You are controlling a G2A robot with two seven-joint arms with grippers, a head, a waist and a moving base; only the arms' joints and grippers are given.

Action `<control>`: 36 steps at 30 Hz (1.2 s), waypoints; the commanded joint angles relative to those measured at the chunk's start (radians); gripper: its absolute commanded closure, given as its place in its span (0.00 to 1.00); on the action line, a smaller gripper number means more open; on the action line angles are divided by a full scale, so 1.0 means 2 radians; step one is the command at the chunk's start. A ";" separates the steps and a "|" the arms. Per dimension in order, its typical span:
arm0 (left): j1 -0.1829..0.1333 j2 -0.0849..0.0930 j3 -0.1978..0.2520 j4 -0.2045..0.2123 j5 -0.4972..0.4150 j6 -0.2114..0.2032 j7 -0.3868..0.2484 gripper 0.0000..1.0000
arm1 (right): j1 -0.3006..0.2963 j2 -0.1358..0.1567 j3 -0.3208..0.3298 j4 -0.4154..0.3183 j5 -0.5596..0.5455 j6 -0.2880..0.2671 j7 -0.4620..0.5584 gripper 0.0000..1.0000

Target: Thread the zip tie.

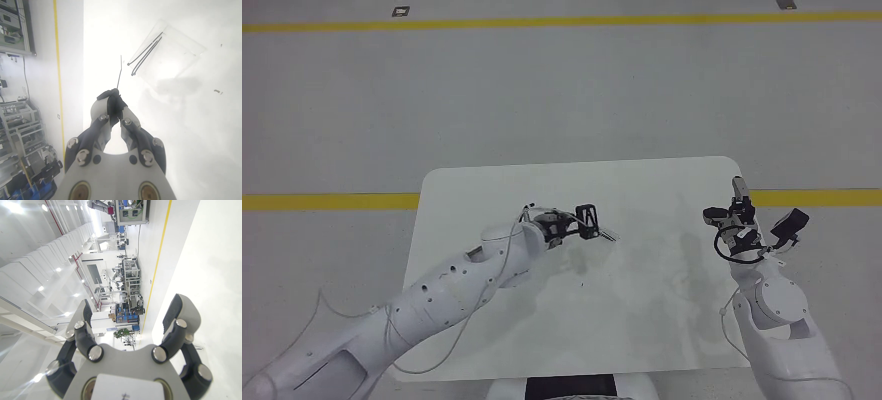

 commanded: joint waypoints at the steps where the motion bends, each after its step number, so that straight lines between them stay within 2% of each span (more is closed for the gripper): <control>1: 0.001 0.016 -0.005 -0.001 -0.007 0.000 0.028 1.00 | 0.000 0.000 0.000 0.000 0.000 0.000 0.000 0.00; 5: 0.008 0.045 -0.014 -0.012 -0.029 0.000 0.072 1.00 | 0.000 0.000 0.000 0.000 0.000 0.000 0.000 0.00; 10: 0.013 0.080 -0.015 -0.025 -0.055 0.000 0.130 1.00 | 0.000 0.000 0.000 0.000 0.000 0.000 0.000 0.00; 17: 0.006 0.124 -0.010 -0.030 -0.088 0.000 0.206 1.00 | 0.000 0.000 0.000 0.000 0.000 0.000 0.000 0.00; 21: 0.003 0.147 -0.010 -0.034 -0.104 0.000 0.232 1.00 | 0.000 0.000 0.000 0.000 0.000 0.000 0.000 0.00; 23: 0.002 0.157 -0.016 -0.037 -0.104 0.000 0.232 1.00 | 0.000 0.000 0.000 0.000 0.000 0.000 0.000 0.00; 27: 0.004 0.168 -0.010 -0.061 -0.097 0.000 0.246 1.00 | 0.000 0.000 0.000 0.000 0.000 0.000 0.000 0.00; 36: 0.004 0.168 -0.010 -0.061 -0.097 0.000 0.246 1.00 | 0.000 0.000 0.000 0.000 0.000 0.000 0.000 0.00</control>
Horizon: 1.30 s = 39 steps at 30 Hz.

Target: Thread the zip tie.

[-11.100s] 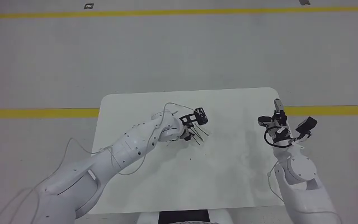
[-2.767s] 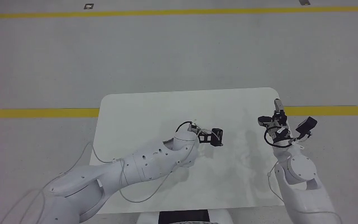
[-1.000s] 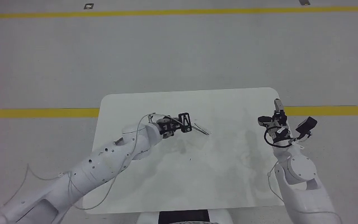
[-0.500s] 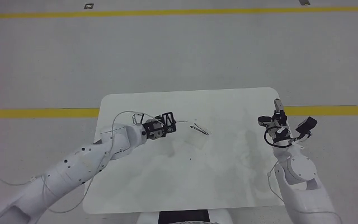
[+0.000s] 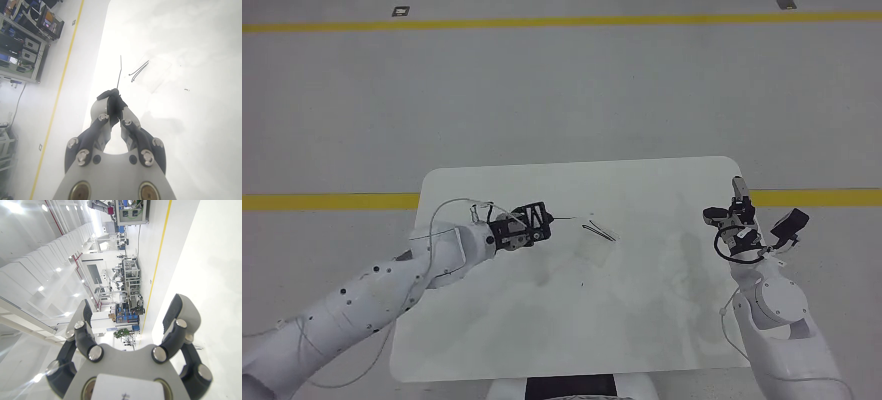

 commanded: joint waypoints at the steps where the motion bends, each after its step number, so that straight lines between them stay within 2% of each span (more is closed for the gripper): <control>1: 0.000 0.000 0.000 0.000 0.000 0.000 0.000 1.00 | 0.000 0.000 0.000 0.000 0.000 0.000 0.000 0.00; 5: 0.003 -0.002 0.000 0.001 0.013 0.007 0.002 1.00 | 0.000 0.000 0.000 0.000 -0.003 0.000 0.001 0.00; 7: 0.006 -0.002 -0.002 0.005 0.025 0.015 0.001 1.00 | 0.000 0.001 0.005 -0.005 -0.010 0.006 0.023 0.00; 10: 0.013 -0.002 -0.005 0.008 0.041 0.018 0.007 1.00 | 0.004 0.005 0.017 -0.017 -0.021 0.039 0.076 0.00; 13: 0.023 0.001 -0.011 0.008 0.057 0.019 0.018 1.00 | 0.020 0.008 0.011 -0.021 -0.013 0.087 0.132 0.00; 16: 0.035 0.006 -0.021 0.005 0.072 0.022 0.026 1.00 | 0.045 0.011 -0.007 -0.018 -0.029 0.134 0.180 0.00; 19: 0.047 0.012 -0.035 0.001 0.081 0.021 0.036 1.00 | 0.072 0.012 -0.032 -0.010 -0.063 0.170 0.199 0.00; 25: 0.072 0.025 -0.066 -0.012 0.089 0.020 0.045 1.00 | 0.120 0.013 -0.096 0.043 -0.115 0.170 0.237 0.00; 28: 0.084 0.029 -0.079 -0.017 0.087 0.022 0.042 1.00 | 0.138 0.014 -0.117 0.064 -0.127 0.170 0.251 0.00; 39: 0.084 0.029 -0.079 -0.017 0.087 0.022 0.042 1.00 | 0.138 0.014 -0.117 0.064 -0.127 0.170 0.251 0.00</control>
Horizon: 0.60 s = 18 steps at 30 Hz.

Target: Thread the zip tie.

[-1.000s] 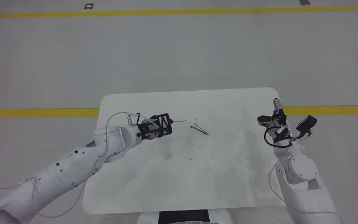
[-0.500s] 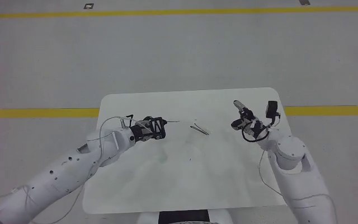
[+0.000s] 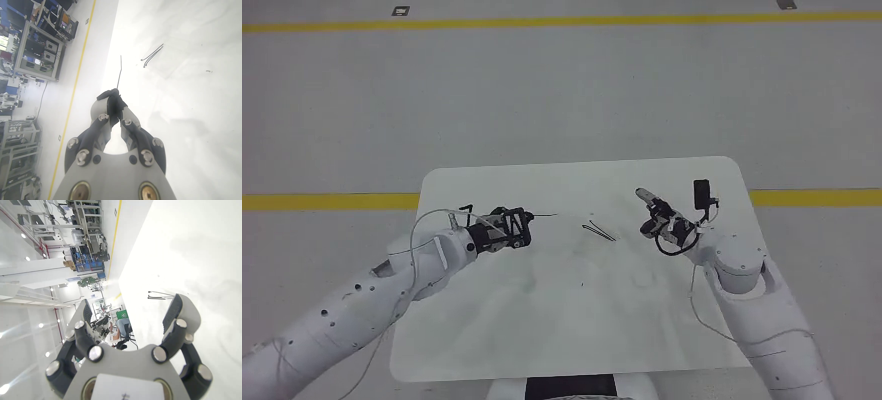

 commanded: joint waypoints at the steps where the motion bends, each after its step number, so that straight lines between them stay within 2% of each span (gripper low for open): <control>1: 0.000 0.000 0.000 0.000 0.000 0.000 0.000 1.00 | 0.000 0.000 0.000 0.000 0.000 0.000 0.000 0.00; 9: 0.002 -0.002 -0.001 0.003 0.004 0.001 0.002 1.00 | -0.001 0.000 -0.002 -0.001 0.000 -0.004 -0.002 0.00; 15: 0.010 0.000 -0.010 0.004 0.019 -0.009 0.020 1.00 | 0.030 -0.001 -0.022 0.007 0.002 -0.022 0.051 0.00; 18: 0.014 0.002 -0.019 0.004 0.022 -0.014 0.025 1.00 | 0.054 -0.002 -0.039 0.012 0.001 -0.033 0.095 0.00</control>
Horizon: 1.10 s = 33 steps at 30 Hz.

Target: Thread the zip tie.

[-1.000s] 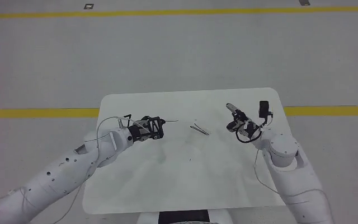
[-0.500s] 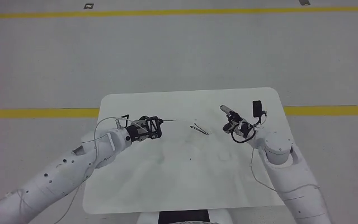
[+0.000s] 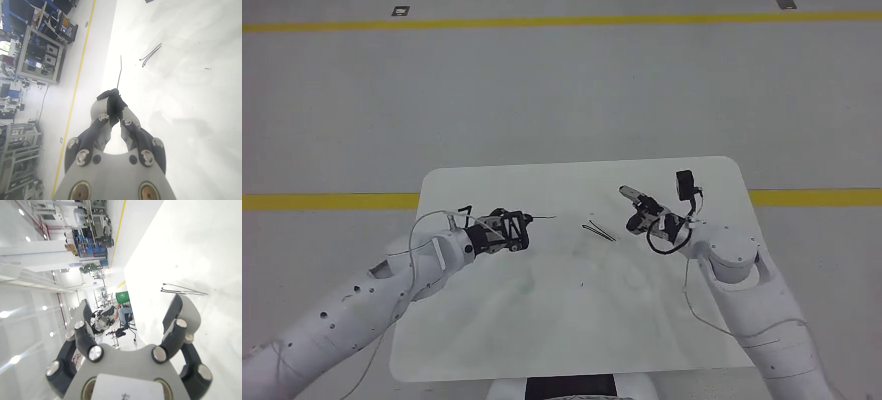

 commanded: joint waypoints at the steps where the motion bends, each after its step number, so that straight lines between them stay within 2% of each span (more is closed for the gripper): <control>1: 0.003 0.002 -0.007 -0.001 0.001 -0.002 0.002 1.00 | 0.016 0.000 -0.010 0.006 0.000 -0.005 0.029 0.00; 5: 0.014 0.006 -0.023 -0.005 0.005 -0.007 0.020 1.00 | 0.052 -0.002 -0.031 0.031 0.015 -0.021 0.092 0.00; 8: 0.020 0.011 -0.027 -0.010 0.005 -0.009 0.036 1.00 | 0.075 -0.004 -0.044 0.056 0.030 -0.023 0.113 0.00; 13: 0.017 0.024 -0.015 -0.016 0.005 -0.009 0.073 1.00 | 0.112 -0.012 -0.067 0.111 0.079 -0.021 0.150 0.00; 15: 0.012 0.029 -0.005 -0.011 0.005 -0.009 0.080 1.00 | 0.115 -0.012 -0.068 0.115 0.081 -0.021 0.154 0.00; 16: 0.010 0.030 -0.005 -0.008 0.005 -0.009 0.072 1.00 | 0.115 -0.012 -0.068 0.115 0.081 -0.021 0.154 0.00; 25: 0.010 0.028 -0.004 -0.008 0.004 -0.009 0.074 1.00 | 0.114 -0.012 -0.068 0.114 0.082 -0.023 0.153 0.00; 26: 0.007 0.027 -0.001 -0.009 0.005 -0.009 0.077 1.00 | 0.108 -0.014 -0.069 0.114 0.112 -0.033 0.163 0.00; 29: 0.004 0.028 0.002 -0.004 0.005 -0.009 0.117 1.00 | 0.113 -0.016 -0.071 0.135 0.159 -0.055 0.209 0.00; 33: 0.001 0.036 0.003 0.002 0.005 -0.009 0.166 1.00 | 0.132 -0.021 -0.085 0.163 0.210 -0.059 0.267 0.00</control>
